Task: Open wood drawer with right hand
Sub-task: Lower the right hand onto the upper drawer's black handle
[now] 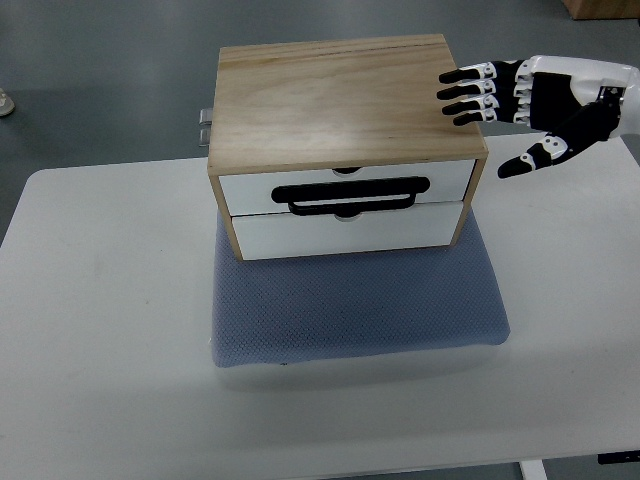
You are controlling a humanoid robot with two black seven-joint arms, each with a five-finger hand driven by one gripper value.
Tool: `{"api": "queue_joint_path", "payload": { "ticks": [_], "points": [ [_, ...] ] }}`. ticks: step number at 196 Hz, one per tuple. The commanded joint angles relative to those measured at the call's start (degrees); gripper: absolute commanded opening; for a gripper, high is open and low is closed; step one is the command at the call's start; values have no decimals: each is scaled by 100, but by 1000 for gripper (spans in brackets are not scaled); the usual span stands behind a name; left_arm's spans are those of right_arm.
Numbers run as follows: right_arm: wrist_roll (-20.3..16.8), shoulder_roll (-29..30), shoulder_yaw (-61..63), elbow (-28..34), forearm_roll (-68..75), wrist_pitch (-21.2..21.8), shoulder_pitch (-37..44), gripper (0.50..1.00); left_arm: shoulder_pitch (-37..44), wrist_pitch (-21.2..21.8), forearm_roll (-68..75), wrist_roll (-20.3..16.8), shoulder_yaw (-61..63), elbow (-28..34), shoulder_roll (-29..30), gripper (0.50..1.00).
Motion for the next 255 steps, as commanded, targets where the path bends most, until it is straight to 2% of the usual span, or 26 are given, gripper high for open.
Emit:
{"api": "queue_joint_path", "payload": {
  "ticks": [1, 39, 60, 76, 104, 202, 255],
  "points": [
    [-153, 472, -3, 22, -2, 0, 158, 952, 0, 0, 0, 1, 5, 0, 0, 1000],
    [-496, 1132, -3, 40, -424, 0, 149, 952, 0, 0, 0, 1, -4, 0, 0, 1000],
    [-531, 1369, -21, 31, -934, -2, 70, 952, 0, 0, 0, 1, -4, 0, 0, 1000],
    [-531, 1571, -38, 5, -1136, -345, -35, 952, 0, 0, 0, 1, 5, 0, 0, 1000],
    [-531, 1598, -73, -65, -1233, -565, -62, 952, 0, 0, 0, 1, 5, 0, 0, 1000],
    [-531, 1774, -91, -698, -1532, -565, -149, 952, 0, 0, 0, 1, -4, 0, 0, 1000],
    [-540, 1879, -91, -777, -1558, -574, -211, 952, 0, 0, 0, 1, 5, 0, 0, 1000]
  ]
}}
